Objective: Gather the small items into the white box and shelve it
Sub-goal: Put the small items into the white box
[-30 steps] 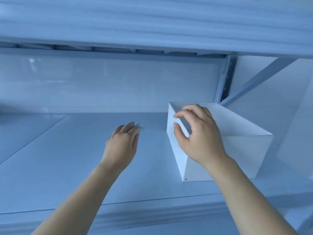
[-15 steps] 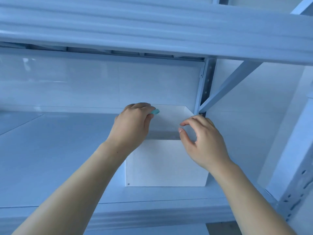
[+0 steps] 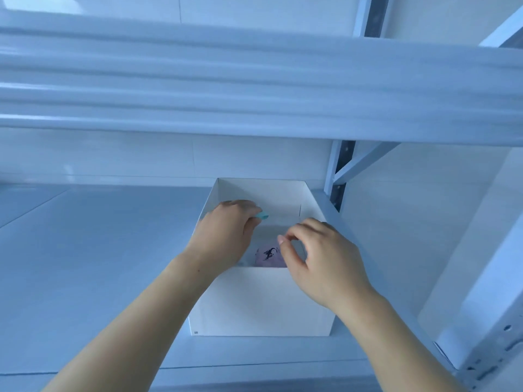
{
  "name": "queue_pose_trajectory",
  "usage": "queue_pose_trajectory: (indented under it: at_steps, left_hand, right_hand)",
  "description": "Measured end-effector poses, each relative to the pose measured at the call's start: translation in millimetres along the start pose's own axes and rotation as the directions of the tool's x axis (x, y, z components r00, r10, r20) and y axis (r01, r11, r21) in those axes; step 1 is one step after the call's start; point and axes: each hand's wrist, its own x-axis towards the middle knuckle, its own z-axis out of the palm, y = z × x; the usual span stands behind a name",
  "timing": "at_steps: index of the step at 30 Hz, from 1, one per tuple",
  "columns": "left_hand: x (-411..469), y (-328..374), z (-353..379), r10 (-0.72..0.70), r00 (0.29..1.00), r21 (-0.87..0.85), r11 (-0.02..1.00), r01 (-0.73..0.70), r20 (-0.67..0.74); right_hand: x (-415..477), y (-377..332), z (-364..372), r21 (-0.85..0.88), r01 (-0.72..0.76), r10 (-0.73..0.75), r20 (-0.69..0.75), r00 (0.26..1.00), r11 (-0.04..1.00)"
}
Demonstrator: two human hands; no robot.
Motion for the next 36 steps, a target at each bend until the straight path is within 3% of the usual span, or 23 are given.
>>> queue_pose_trajectory:
  at_steps: [6,11,13,17,23,29,36]
  left_hand:
    - [2.9,-2.9,5.4,0.008,0.997,0.007,1.0,-0.009,0.083]
    - [9.3,-5.7,6.0,-0.069,0.924,-0.019,0.996,0.083,0.376]
    - [8.5,-6.2,6.7,-0.05,0.917,-0.031,0.997,0.068,0.396]
    - [1.5,-6.4,5.5,-0.026,0.933,-0.118,0.99,0.073,0.358]
    - [-19.5,-2.5,-6.6,-0.036,0.975,-0.086,0.995,0.056,0.217]
    - [-44.9,2.5,-1.5,0.058,0.991,0.13,0.989,-0.074,0.122]
    - [-60.2,3.8,1.8,0.174,0.984,0.241,0.954,-0.179,0.041]
  right_hand:
    - [-6.5,-0.5,1.6,-0.06,-0.003,-0.002,-0.082,0.997,0.998]
    - [-4.0,-0.4,2.2,-0.046,-0.008,0.004,-0.087,0.996,0.999]
    - [-4.4,-0.1,1.7,-0.042,-0.004,0.0,-0.092,0.996,0.999]
    - [-5.8,-0.4,-0.1,-0.049,-0.005,0.002,-0.075,0.997,0.999]
    - [-5.8,-1.1,-1.9,-0.06,-0.009,0.004,-0.084,0.996,0.998]
    - [-6.2,-3.9,-1.7,-0.062,-0.018,0.011,-0.103,0.995,0.998]
    - [-10.6,-1.9,-0.8,-0.034,0.035,-0.039,-0.125,0.991,0.999]
